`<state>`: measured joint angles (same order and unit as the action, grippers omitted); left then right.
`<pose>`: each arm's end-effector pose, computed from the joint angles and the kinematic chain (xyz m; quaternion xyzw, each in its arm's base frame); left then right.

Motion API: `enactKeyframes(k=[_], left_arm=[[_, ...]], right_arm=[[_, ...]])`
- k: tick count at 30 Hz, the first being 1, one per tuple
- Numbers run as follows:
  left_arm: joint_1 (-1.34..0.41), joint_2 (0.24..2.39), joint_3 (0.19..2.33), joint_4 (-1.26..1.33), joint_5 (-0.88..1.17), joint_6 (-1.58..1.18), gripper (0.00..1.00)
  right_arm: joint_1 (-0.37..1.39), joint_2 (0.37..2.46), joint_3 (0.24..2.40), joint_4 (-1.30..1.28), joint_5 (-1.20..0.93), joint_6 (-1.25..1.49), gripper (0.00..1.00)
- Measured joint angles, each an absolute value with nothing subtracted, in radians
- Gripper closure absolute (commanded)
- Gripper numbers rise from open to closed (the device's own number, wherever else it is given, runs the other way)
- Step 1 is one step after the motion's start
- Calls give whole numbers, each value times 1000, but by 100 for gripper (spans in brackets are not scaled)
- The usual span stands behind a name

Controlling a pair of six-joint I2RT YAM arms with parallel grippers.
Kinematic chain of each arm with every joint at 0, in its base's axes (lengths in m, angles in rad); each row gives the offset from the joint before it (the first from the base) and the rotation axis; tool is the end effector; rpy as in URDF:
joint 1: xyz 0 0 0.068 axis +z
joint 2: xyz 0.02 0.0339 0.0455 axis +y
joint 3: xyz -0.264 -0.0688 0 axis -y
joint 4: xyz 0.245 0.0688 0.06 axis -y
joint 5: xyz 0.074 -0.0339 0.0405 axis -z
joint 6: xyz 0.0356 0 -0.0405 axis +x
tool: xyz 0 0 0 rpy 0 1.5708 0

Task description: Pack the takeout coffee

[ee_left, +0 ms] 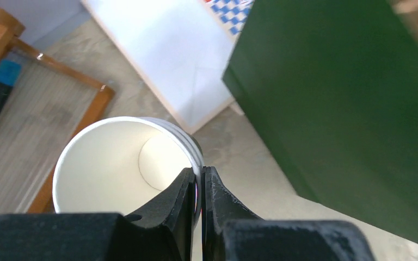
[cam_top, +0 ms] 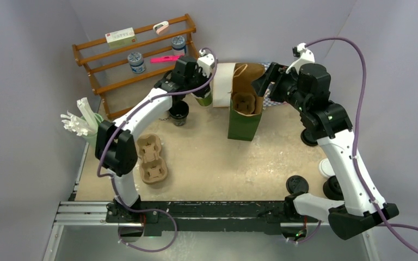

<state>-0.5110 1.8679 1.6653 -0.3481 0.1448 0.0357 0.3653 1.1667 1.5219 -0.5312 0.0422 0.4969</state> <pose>0.3834 -0.2208 0.3183 0.2690 0.8286 -0.1760 0.4584 0.2181 0.0818 0.4785 0.0639 0.7638 0.2536 0.5901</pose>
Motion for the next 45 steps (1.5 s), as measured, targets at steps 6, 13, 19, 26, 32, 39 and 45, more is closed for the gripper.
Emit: enactKeyframes(k=[6,13,19,26,32,39,45], left_arm=[[-533,1739,1596,-412,226,-41,96],[-635,1534,1332,-520,202,-88,96],[-649,1383,1170,-583,109,-117,95],[-647,1313,1087,-579,70,-121,93],[-662,1303,1037,-564,63,-121,87],[-676,1250,971,-547,68,-120,74],[-678,1230,960,-550,90,-112,60]], right_arm=[[366,1152,1515,-591,-147,467,26],[450,1113,1381,-628,-223,437,26],[806,1092,1210,-545,-159,454,23],[1081,1021,849,-159,-23,415,20],[1105,1021,469,300,48,260,1],[1108,1211,403,714,62,155,1],[1149,1430,400,1034,117,61,1]])
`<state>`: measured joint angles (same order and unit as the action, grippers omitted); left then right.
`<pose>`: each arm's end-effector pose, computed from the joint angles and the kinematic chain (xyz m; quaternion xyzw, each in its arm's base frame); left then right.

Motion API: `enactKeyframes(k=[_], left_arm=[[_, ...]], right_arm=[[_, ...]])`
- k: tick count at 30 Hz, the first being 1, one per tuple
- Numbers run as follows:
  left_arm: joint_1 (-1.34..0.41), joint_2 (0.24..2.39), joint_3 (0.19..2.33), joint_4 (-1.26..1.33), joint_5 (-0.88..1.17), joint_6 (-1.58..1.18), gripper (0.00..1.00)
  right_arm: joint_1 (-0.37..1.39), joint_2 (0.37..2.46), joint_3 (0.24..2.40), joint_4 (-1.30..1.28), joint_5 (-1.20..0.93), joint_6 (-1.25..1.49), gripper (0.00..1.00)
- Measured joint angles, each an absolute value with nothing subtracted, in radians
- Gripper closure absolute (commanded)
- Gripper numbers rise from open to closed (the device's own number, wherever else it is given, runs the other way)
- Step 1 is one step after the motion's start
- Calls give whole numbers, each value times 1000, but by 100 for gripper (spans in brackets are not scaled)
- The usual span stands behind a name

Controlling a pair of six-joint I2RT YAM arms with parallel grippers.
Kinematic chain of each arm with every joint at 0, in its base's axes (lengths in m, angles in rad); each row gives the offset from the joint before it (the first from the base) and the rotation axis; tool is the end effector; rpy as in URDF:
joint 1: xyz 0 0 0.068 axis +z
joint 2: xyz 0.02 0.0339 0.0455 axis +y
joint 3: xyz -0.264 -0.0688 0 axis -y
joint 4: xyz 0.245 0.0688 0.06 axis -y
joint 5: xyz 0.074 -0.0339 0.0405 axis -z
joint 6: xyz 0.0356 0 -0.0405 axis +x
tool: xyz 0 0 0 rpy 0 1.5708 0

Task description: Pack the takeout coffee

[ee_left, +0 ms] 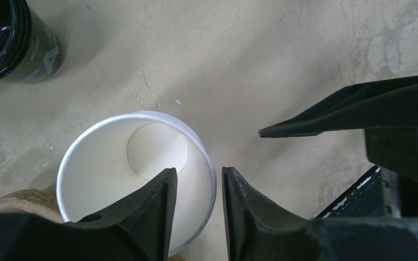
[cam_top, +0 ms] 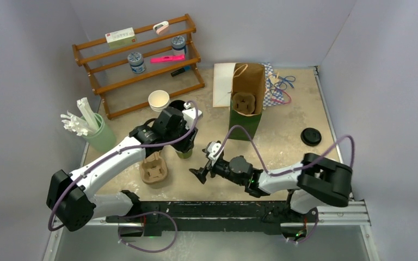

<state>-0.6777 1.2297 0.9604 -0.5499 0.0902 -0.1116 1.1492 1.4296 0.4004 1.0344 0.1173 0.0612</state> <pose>0.1994 -0.1646 0.2750 0.2754 0.8877 -0.1797 0.3223 0.1143 0.2446 0.1964 -0.3288 0.6239 0.3686 0.6055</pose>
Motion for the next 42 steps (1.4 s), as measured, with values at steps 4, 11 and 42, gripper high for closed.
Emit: enactKeyframes(k=[4,11,42], left_arm=[[-682,1205,961,-567,101,-108,59],[-683,1188,980,-605,117,-85,60],[-691,1219,1061,-681,127,-59,100]], right_arm=[[1170,1579,400,1225,178,7,1],[1171,1790,440,1447,221,-31,1],[1124,2088,684,1509,273,-68,26]])
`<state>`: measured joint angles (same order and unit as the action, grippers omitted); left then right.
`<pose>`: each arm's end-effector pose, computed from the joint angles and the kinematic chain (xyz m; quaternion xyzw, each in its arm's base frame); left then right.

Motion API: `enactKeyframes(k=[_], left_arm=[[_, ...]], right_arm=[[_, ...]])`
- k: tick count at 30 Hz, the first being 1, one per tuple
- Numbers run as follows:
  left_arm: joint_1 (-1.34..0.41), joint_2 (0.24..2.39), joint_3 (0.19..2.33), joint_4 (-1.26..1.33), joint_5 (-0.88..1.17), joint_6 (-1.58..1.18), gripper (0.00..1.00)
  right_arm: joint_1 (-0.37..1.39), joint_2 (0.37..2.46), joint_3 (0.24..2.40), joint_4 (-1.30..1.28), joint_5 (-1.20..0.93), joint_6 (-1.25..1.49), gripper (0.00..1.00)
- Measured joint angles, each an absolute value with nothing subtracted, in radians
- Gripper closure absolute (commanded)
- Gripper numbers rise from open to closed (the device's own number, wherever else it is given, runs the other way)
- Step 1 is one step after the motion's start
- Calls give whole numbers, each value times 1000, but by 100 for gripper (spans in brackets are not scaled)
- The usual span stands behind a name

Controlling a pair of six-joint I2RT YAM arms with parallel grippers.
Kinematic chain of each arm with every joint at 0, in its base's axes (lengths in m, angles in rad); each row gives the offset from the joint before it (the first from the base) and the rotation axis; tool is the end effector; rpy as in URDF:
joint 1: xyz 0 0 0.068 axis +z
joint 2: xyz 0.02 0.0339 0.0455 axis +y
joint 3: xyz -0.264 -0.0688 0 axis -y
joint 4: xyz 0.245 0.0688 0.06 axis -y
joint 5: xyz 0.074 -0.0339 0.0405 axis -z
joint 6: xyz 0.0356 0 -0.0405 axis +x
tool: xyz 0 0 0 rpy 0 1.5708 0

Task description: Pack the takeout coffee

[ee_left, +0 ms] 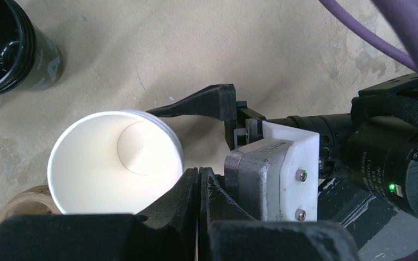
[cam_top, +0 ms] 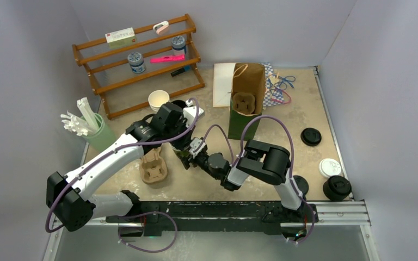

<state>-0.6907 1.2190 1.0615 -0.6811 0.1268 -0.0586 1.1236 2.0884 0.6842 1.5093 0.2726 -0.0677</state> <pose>0.1925 -0.1650 0.3009 0.3112 0.8787 -0.1858 0.3108 0.1635 0.3188 0.1226 -0.2883 0.6053 0.2924 0.6819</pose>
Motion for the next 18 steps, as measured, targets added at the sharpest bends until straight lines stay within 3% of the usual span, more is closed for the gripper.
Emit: enactKeyframes(k=[3,6,8,18], left_arm=[[-691,1219,1072,-682,126,-59,99],[-691,1219,1072,-688,117,-57,74],[-691,1219,1072,-695,108,-51,67],[-694,1221,1059,-695,50,-28,67]], right_arm=[[1124,2088,688,1509,275,-64,25],[1124,2088,688,1509,276,-64,22],[1124,2088,688,1509,276,-64,22],[1124,2088,688,1510,271,-64,21]])
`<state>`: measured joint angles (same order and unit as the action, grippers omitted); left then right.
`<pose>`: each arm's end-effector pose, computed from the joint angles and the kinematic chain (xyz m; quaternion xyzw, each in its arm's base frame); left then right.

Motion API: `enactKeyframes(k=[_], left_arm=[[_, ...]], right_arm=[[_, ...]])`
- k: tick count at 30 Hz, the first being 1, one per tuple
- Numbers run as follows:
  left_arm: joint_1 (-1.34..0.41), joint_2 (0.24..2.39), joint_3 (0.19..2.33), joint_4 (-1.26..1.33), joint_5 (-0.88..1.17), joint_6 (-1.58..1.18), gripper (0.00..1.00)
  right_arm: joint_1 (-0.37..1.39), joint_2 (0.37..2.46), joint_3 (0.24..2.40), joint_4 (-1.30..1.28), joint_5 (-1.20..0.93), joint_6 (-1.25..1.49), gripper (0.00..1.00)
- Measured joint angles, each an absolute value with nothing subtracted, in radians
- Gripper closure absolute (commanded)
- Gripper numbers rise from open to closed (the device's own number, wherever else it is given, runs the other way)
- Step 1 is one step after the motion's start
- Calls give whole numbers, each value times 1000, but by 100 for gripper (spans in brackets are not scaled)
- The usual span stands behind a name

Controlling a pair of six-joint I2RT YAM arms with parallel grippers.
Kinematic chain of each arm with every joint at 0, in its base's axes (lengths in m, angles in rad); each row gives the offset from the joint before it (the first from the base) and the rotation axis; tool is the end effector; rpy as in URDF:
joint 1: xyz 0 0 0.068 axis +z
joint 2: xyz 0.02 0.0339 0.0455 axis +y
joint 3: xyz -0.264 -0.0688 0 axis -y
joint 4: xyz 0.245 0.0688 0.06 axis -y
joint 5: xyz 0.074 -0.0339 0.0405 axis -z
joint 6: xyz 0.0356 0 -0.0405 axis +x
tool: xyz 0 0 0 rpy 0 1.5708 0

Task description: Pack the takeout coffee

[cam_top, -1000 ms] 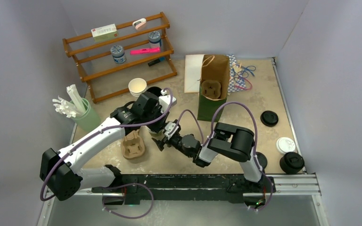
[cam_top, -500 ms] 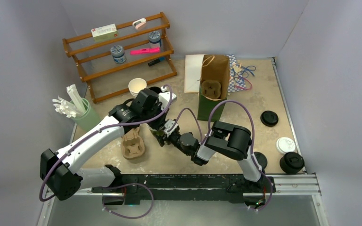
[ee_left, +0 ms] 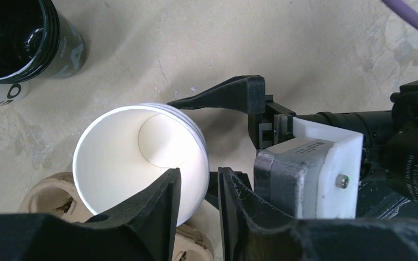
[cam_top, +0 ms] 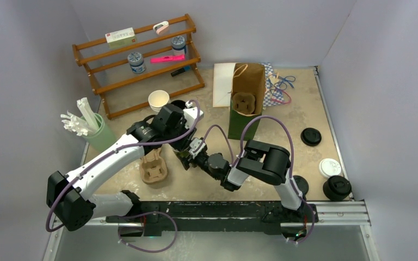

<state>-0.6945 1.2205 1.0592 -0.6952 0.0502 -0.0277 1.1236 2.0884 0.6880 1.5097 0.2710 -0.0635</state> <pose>0.1930 -0.1631 0.2986 0.3148 0.8822 -0.1455 0.3186 0.1638 0.3195 0.1235 -0.2865 0.6045 0.2953 0.6822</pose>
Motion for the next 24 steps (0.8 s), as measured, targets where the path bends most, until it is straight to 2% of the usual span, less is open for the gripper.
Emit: enactKeyframes(k=[7,16,24], left_arm=[[-695,1244,1041,-689,40,-15,74],[-696,1248,1037,-693,35,2,99],[-697,1221,1080,-735,33,0,100]], right_arm=[[1124,2088,689,1509,270,-64,22],[1124,2092,702,1509,270,-63,27],[1125,2109,707,1525,270,-60,29]])
